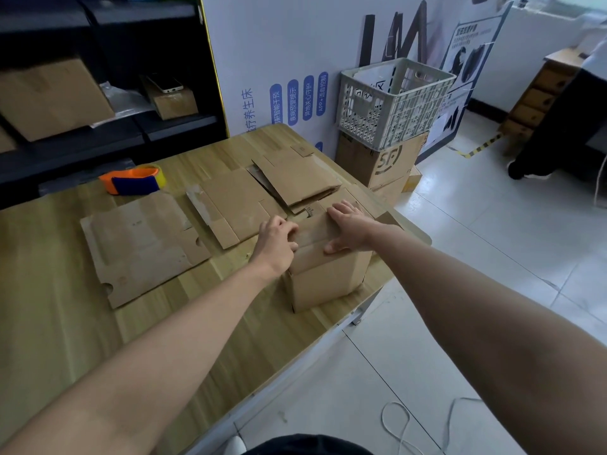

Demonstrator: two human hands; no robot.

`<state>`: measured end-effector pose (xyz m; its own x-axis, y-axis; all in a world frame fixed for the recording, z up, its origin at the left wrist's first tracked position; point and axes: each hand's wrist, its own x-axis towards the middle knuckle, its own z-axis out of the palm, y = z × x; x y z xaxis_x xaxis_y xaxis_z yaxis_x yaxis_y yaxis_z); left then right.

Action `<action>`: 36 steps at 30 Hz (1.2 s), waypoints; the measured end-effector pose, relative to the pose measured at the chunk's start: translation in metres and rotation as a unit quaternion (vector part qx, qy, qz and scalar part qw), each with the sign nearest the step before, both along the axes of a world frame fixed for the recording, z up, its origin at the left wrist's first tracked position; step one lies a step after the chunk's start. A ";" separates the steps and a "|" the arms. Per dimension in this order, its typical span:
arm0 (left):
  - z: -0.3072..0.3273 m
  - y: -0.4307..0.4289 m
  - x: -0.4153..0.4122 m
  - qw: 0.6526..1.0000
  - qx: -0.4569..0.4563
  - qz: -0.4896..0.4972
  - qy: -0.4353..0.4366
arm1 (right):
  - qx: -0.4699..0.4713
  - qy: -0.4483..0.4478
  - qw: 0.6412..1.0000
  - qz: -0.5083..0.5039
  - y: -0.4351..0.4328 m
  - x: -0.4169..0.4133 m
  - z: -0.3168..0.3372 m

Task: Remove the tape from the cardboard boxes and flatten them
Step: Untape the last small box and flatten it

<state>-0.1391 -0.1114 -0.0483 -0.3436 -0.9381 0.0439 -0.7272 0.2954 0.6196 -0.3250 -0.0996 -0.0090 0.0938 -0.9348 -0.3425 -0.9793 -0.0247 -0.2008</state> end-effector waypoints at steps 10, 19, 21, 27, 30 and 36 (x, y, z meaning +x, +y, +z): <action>0.003 -0.008 -0.011 0.998 -0.010 0.053 0.012 | -0.001 0.001 1.000 -0.006 0.001 0.002 -0.002; 0.022 0.001 0.006 0.959 0.159 -0.043 0.229 | 0.008 0.020 1.000 -0.010 -0.004 0.002 -0.001; 0.025 0.008 0.021 0.910 0.232 -0.031 0.342 | 0.011 0.026 1.000 -0.008 -0.007 0.003 0.000; 0.002 0.007 0.049 0.856 0.295 0.107 0.412 | 0.023 0.043 0.999 -0.020 -0.016 0.008 -0.003; -0.019 0.002 0.056 0.875 0.305 0.168 0.338 | 0.027 0.049 0.998 -0.024 -0.018 0.008 -0.006; -0.037 0.010 0.077 0.865 0.426 0.079 0.252 | 0.033 0.033 0.999 -0.012 -0.013 0.007 -0.004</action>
